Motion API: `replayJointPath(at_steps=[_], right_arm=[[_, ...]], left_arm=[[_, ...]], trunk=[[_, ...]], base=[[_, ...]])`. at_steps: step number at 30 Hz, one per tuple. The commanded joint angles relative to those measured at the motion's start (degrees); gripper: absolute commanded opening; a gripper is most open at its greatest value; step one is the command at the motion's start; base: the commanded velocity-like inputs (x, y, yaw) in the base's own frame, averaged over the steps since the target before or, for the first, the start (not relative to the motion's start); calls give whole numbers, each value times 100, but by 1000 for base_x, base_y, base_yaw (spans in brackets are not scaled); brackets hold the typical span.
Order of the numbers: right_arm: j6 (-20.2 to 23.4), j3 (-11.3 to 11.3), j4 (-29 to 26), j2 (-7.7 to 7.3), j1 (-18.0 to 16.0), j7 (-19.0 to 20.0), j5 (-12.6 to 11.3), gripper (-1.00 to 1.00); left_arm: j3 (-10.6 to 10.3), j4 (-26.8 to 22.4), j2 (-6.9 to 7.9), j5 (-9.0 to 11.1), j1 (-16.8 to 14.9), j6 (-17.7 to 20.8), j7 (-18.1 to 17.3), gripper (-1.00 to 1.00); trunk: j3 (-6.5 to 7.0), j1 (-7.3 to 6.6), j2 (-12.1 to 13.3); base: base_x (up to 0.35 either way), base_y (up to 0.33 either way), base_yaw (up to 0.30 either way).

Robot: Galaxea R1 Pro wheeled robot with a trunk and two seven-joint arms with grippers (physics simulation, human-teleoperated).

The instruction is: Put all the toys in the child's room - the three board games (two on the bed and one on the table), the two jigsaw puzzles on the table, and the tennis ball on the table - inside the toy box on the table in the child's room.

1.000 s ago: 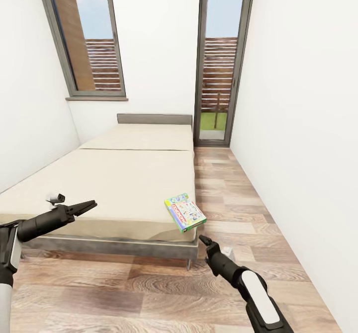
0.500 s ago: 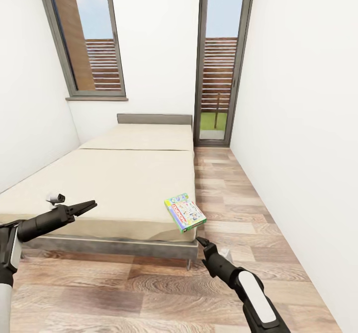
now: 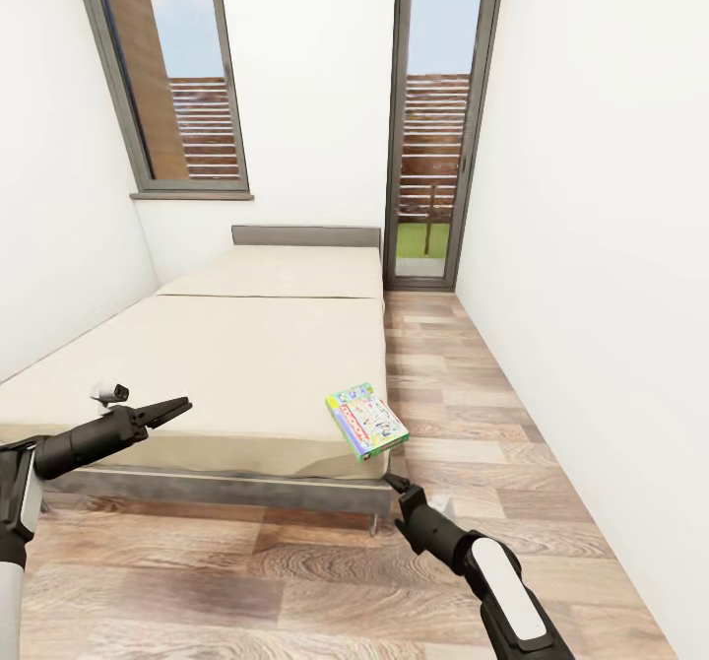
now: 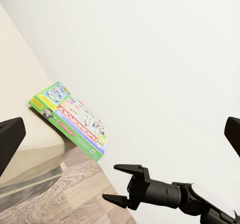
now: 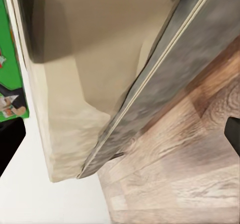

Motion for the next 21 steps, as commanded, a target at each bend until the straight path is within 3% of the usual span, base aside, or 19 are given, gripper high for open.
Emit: replayJointPath(at_steps=[1, 8, 16, 21], right_arm=[[80, 0, -9, 2, -2, -56, -66, 100], [330, -4, -22, 8, -2, 26, -90, 100], [461, -8, -7, 32, -2, 673, -88, 100], [469, -9, -1, 35, -2, 862, -88, 100]], left_arm=[[2, 0, 0, -9, -3, 61, -28, 100], [2, 0, 0, -7, -3, 61, -28, 100], [2, 0, -1, -7, -3, 61, -28, 100], [2, 0, 1, -8, -3, 61, -28, 100]], trunk=[[-6, -1, -2], [-6, -1, -2], [-6, -1, -2], [-6, -1, -2]], base=[[0, 0, 0], [0, 0, 0], [0, 0, 0], [0, 0, 0]])
